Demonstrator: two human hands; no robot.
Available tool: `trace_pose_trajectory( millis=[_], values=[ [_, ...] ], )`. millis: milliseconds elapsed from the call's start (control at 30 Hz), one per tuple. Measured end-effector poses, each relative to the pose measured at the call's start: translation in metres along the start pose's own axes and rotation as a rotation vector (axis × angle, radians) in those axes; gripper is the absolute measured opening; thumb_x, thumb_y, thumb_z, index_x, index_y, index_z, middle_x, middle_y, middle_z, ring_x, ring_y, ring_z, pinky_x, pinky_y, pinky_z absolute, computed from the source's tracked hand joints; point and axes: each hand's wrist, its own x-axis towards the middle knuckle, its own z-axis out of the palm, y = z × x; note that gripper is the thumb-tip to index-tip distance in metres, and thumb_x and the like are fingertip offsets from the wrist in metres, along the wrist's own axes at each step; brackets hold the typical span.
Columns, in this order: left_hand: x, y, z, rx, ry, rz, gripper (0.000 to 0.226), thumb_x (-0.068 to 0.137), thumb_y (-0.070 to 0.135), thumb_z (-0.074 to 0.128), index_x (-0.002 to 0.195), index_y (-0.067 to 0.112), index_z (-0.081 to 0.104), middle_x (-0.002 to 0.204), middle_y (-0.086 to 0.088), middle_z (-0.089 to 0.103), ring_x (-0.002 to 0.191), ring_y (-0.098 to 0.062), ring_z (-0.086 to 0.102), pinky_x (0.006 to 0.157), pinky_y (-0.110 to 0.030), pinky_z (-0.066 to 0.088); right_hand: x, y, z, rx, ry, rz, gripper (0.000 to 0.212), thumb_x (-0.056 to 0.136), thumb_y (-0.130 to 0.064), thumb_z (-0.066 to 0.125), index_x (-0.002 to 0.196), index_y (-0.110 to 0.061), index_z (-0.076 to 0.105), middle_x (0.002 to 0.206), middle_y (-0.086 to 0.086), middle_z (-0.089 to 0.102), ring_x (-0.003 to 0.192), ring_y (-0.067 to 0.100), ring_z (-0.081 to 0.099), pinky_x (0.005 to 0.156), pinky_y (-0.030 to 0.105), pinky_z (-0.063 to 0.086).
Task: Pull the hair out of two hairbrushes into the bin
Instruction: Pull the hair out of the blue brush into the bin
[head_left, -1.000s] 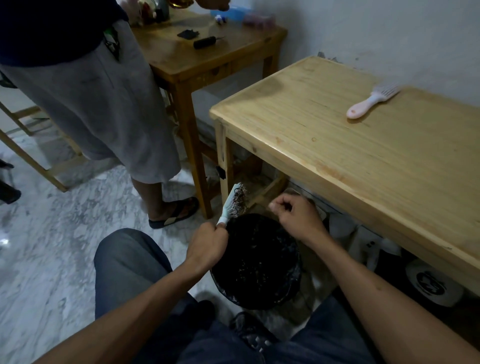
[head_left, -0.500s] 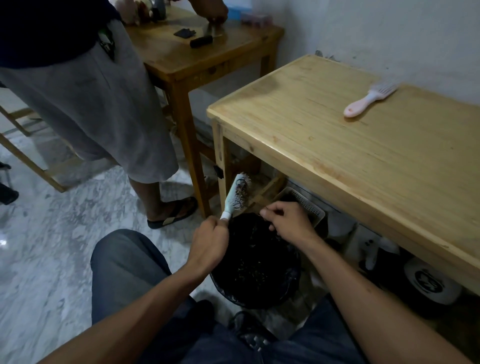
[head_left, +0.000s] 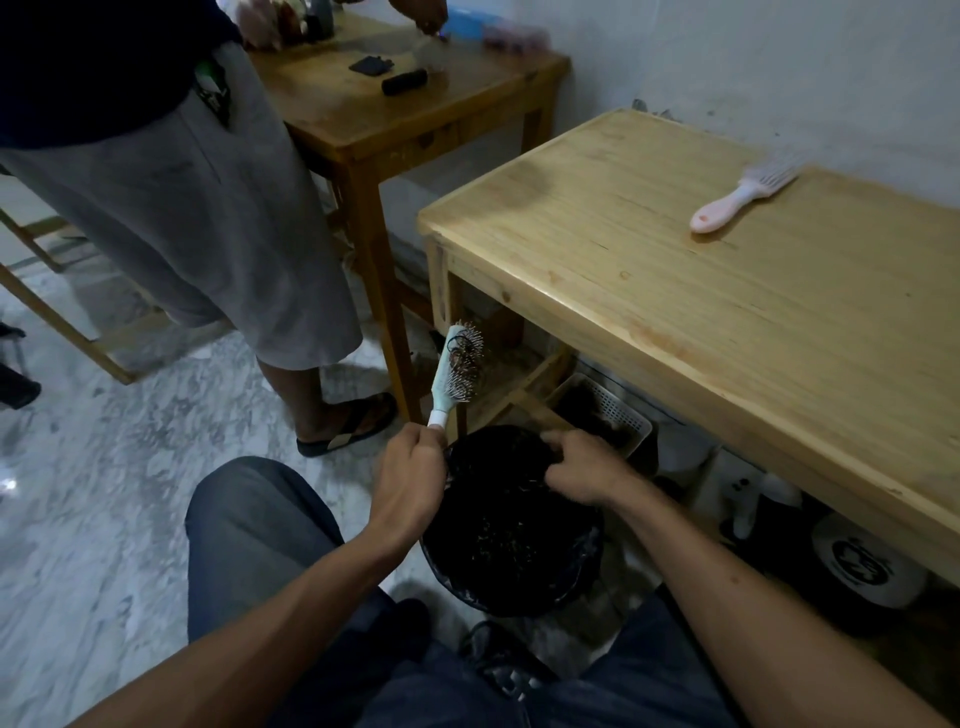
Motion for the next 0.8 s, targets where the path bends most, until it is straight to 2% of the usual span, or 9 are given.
trace_pose_trajectory(
  millis=[33, 67, 133, 200, 267, 367, 467, 667, 800],
  values=[
    [-0.002, 0.000, 0.001, 0.007, -0.010, 0.012, 0.032, 0.094, 0.038, 0.044, 0.090, 0.013, 0.063, 0.068, -0.005, 0.057, 0.062, -0.024, 0.051, 0.059, -0.039, 0.039, 0.002, -0.005, -0.002, 0.077, -0.012, -0.012, 0.066, 0.092, -0.011, 0.059, 0.155, -0.022, 0.042, 0.139, 0.002, 0.054, 0.089, 0.007, 0.055, 0.067, 0.017, 0.044],
    [-0.005, 0.000, 0.002, 0.020, -0.020, 0.023, 0.031, 0.098, 0.035, 0.044, 0.091, 0.011, 0.063, 0.068, -0.005, 0.057, 0.062, -0.023, 0.051, 0.057, -0.038, 0.038, 0.005, -0.010, -0.002, 0.183, 0.008, -0.026, 0.069, 0.091, -0.016, 0.062, 0.156, -0.024, 0.039, 0.136, 0.000, 0.054, 0.089, 0.003, 0.054, 0.070, 0.018, 0.048],
    [-0.010, 0.001, 0.003, 0.069, -0.038, 0.060, 0.029, 0.103, 0.031, 0.044, 0.093, 0.011, 0.062, 0.070, -0.005, 0.058, 0.062, -0.019, 0.051, 0.055, -0.036, 0.038, 0.009, -0.019, -0.001, 0.442, 0.086, -0.044, 0.061, 0.091, -0.027, 0.068, 0.149, -0.025, 0.049, 0.133, -0.002, 0.063, 0.100, 0.009, 0.065, 0.081, 0.027, 0.058],
    [-0.014, -0.001, 0.004, 0.132, -0.051, 0.108, 0.029, 0.104, 0.031, 0.043, 0.091, 0.012, 0.060, 0.070, -0.004, 0.058, 0.060, -0.017, 0.050, 0.054, -0.034, 0.036, 0.011, -0.026, 0.001, 0.618, 0.189, -0.091, 0.043, 0.090, -0.037, 0.072, 0.131, -0.025, 0.066, 0.114, -0.001, 0.074, 0.093, 0.014, 0.073, 0.072, 0.028, 0.060],
    [-0.016, -0.003, 0.006, 0.180, -0.055, 0.133, 0.029, 0.104, 0.034, 0.042, 0.087, 0.016, 0.057, 0.070, -0.002, 0.059, 0.058, -0.015, 0.050, 0.053, -0.032, 0.035, 0.011, -0.030, 0.004, 0.666, 0.278, -0.152, 0.028, 0.087, -0.041, 0.076, 0.111, -0.025, 0.074, 0.100, -0.003, 0.077, 0.078, 0.011, 0.072, 0.060, 0.024, 0.055],
    [-0.016, -0.005, 0.008, 0.220, -0.059, 0.137, 0.029, 0.104, 0.035, 0.041, 0.081, 0.021, 0.052, 0.069, 0.000, 0.059, 0.057, -0.014, 0.050, 0.052, -0.031, 0.036, 0.015, -0.031, 0.009, 0.624, 0.363, -0.178, 0.009, 0.089, -0.033, 0.076, 0.091, -0.024, 0.076, 0.082, -0.003, 0.076, 0.064, 0.008, 0.066, 0.052, 0.019, 0.048],
    [-0.011, -0.005, 0.007, 0.204, -0.025, 0.086, 0.029, 0.103, 0.033, 0.041, 0.083, 0.017, 0.054, 0.074, -0.002, 0.061, 0.061, -0.016, 0.053, 0.054, -0.033, 0.037, 0.015, -0.027, 0.011, 0.553, 0.380, -0.136, 0.011, 0.092, -0.031, 0.073, 0.082, -0.027, 0.074, 0.080, -0.002, 0.075, 0.065, 0.009, 0.068, 0.053, 0.020, 0.048],
    [0.002, -0.008, -0.002, 0.063, 0.049, -0.038, 0.026, 0.100, 0.030, 0.043, 0.094, 0.012, 0.061, 0.076, -0.007, 0.064, 0.063, -0.021, 0.055, 0.057, -0.038, 0.043, 0.007, 0.001, 0.009, 0.358, 0.300, -0.029, 0.015, 0.095, -0.032, 0.070, 0.081, -0.027, 0.072, 0.077, 0.004, 0.074, 0.074, 0.016, 0.070, 0.069, 0.031, 0.053],
    [-0.004, -0.009, -0.001, 0.056, 0.042, -0.006, 0.029, 0.102, 0.031, 0.042, 0.096, 0.011, 0.061, 0.077, -0.007, 0.062, 0.065, -0.020, 0.055, 0.058, -0.039, 0.043, 0.002, 0.013, 0.012, 0.199, 0.210, 0.024, 0.015, 0.097, -0.028, 0.069, 0.090, -0.017, 0.077, 0.071, 0.001, 0.070, 0.071, 0.011, 0.065, 0.062, 0.024, 0.047]
  ],
)
